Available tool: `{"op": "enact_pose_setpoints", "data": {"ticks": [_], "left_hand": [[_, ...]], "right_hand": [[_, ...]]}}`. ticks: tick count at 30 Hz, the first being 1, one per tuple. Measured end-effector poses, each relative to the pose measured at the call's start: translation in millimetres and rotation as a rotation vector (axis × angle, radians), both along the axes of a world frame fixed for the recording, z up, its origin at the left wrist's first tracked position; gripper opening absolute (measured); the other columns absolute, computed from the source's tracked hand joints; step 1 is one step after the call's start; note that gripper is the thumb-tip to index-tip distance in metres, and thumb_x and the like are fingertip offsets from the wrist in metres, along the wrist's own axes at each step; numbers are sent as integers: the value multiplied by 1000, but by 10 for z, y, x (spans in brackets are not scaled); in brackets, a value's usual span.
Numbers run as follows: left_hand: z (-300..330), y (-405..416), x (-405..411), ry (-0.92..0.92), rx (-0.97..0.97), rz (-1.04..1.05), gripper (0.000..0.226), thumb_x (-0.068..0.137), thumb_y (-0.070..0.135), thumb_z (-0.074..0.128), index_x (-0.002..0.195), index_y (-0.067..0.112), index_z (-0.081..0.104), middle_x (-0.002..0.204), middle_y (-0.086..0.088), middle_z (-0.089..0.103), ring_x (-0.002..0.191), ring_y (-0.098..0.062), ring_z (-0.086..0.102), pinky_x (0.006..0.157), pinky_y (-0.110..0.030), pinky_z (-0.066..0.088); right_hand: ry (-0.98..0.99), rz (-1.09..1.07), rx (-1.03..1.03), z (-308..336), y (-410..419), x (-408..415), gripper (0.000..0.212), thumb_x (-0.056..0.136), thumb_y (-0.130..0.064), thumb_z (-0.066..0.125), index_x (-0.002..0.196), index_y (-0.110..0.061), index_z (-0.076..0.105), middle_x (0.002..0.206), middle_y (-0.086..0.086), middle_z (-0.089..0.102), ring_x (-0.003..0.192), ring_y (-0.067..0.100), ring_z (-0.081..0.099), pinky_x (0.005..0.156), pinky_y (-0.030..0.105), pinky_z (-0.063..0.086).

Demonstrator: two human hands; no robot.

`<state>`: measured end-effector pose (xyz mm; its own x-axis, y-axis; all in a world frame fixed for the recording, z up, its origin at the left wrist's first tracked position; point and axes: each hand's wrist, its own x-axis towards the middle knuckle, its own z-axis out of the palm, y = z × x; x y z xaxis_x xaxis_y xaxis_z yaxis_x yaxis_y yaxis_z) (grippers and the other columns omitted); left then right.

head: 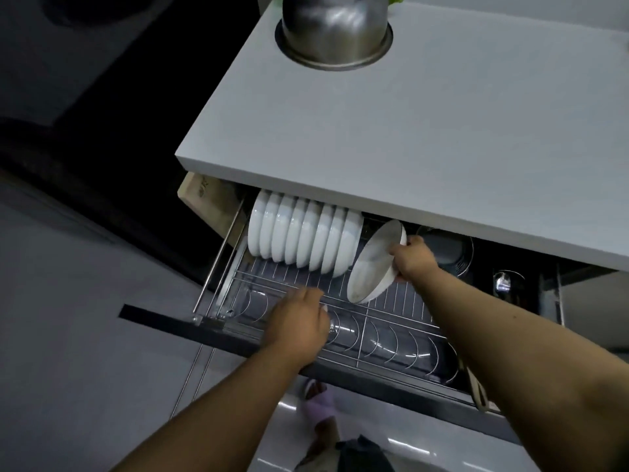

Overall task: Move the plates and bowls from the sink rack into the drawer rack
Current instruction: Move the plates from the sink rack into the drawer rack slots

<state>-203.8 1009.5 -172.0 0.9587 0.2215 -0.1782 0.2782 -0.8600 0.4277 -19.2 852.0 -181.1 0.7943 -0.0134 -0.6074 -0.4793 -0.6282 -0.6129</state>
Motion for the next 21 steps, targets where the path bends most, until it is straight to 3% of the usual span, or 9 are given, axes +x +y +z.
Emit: {"op": "enact_pose_setpoints", "data": {"ticks": [5,9,12,17,21], "left_hand": [[45,-10,-45,-74,-8,20,45,80,33,35,100,9,67,79,-7,65,71,-25,60,59,-33,49],[52,0,-40,-116,-23,19,37,76,29,43,95,9,68,78,-5,66,69,-23,62,58,-30,52],[34,5,-47,-132,-40,20,36,74,28,45,95,9,68,75,-4,65,68,-21,60,57,-29,52],[23,22,-55,-129,-75,30,34,74,27,46,96,11,66,74,-2,62,67,-20,58,55,-26,49],[45,19,-50,-117,-75,17,39,74,30,46,101,12,67,77,0,65,69,-17,60,57,-25,48]], "right_hand": [[-38,71,-83,-74,169,183,66,70,-33,51,129,-4,42,112,22,63,95,39,63,83,50,55],[-61,156,-180,-41,302,233,39,88,-25,51,119,-2,52,103,20,64,91,34,60,77,33,47],[-62,241,-245,-115,374,298,34,90,-28,51,109,-1,61,107,20,63,86,31,53,72,28,37],[-78,369,-339,-242,544,389,37,94,-30,47,109,-1,64,119,21,61,111,34,55,82,30,38],[-104,470,-398,-329,650,434,40,98,-32,41,124,-5,57,133,18,54,123,32,48,94,31,37]]}}
